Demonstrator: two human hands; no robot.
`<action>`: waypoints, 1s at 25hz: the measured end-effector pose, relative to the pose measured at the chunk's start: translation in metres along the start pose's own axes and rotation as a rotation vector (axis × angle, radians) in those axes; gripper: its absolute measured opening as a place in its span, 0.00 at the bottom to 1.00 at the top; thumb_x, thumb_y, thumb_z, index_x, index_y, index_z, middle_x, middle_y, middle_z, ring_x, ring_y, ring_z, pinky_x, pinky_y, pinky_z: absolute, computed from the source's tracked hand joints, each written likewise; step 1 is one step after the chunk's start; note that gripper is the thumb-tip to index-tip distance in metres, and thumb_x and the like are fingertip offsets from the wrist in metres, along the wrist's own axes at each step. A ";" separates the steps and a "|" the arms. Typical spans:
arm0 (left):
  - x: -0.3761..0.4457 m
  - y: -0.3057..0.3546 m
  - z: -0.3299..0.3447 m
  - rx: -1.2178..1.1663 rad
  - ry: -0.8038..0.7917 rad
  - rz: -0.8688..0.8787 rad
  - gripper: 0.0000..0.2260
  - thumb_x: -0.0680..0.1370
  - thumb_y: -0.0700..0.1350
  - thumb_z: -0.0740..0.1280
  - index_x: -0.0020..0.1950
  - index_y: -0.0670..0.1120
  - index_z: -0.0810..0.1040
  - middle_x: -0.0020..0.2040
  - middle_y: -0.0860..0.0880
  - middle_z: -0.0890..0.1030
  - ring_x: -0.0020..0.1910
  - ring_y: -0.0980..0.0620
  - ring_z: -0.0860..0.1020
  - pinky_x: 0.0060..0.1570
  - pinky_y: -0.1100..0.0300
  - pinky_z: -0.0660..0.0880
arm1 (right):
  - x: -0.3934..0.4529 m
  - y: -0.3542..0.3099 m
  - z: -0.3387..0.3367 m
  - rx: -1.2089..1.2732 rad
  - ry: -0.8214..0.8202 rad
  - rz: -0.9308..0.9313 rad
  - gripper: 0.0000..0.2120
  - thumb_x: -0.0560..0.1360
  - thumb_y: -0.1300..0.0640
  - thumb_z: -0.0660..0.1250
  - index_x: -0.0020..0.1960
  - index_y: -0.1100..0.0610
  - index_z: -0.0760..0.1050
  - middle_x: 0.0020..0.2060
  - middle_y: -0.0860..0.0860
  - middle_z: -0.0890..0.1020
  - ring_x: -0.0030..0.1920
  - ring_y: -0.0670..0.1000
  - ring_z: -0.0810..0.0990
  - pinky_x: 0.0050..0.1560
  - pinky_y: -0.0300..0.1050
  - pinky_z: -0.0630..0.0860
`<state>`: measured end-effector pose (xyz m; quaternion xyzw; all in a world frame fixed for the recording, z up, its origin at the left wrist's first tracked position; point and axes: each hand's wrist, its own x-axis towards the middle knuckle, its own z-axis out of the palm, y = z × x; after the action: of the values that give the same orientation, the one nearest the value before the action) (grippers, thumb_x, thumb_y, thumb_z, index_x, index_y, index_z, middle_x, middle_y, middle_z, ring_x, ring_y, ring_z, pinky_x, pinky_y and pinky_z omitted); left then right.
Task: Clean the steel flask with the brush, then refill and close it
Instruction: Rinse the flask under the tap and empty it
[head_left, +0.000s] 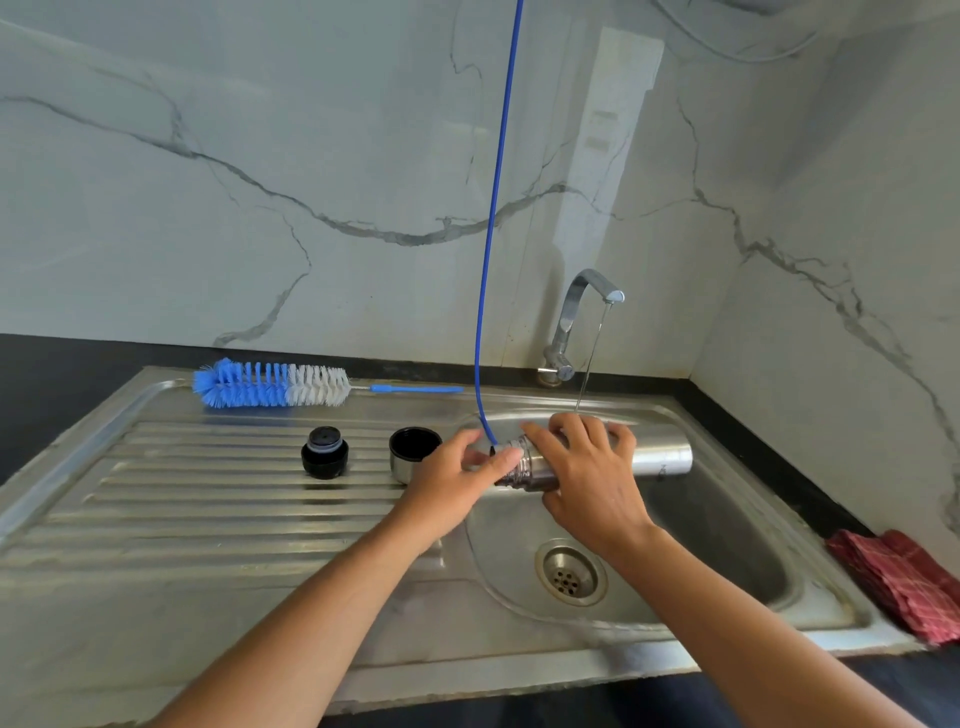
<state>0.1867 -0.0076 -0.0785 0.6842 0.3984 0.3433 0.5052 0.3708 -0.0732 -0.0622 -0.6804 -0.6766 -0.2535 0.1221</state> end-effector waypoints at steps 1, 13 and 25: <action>-0.002 0.001 0.002 -0.078 -0.040 0.000 0.33 0.69 0.71 0.73 0.66 0.52 0.77 0.56 0.51 0.84 0.54 0.53 0.84 0.57 0.49 0.82 | -0.001 -0.002 -0.005 0.021 0.010 -0.017 0.40 0.61 0.56 0.78 0.71 0.45 0.71 0.60 0.49 0.75 0.61 0.54 0.74 0.63 0.60 0.68; -0.046 0.044 -0.045 -0.470 0.171 0.075 0.11 0.77 0.47 0.75 0.55 0.41 0.84 0.48 0.44 0.88 0.45 0.45 0.87 0.46 0.58 0.84 | -0.001 -0.019 -0.067 1.650 0.047 1.028 0.44 0.75 0.43 0.74 0.83 0.49 0.53 0.77 0.57 0.65 0.76 0.61 0.67 0.72 0.66 0.69; -0.093 0.040 -0.213 0.663 0.235 0.166 0.49 0.58 0.77 0.74 0.76 0.61 0.66 0.69 0.63 0.74 0.65 0.62 0.75 0.63 0.57 0.75 | 0.066 -0.184 -0.067 1.934 -0.010 0.771 0.26 0.75 0.57 0.77 0.67 0.58 0.68 0.56 0.56 0.82 0.55 0.55 0.85 0.42 0.51 0.85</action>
<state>-0.0326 -0.0083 0.0083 0.7968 0.4864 0.3118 0.1769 0.1755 -0.0407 -0.0048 -0.4633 -0.3282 0.4562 0.6852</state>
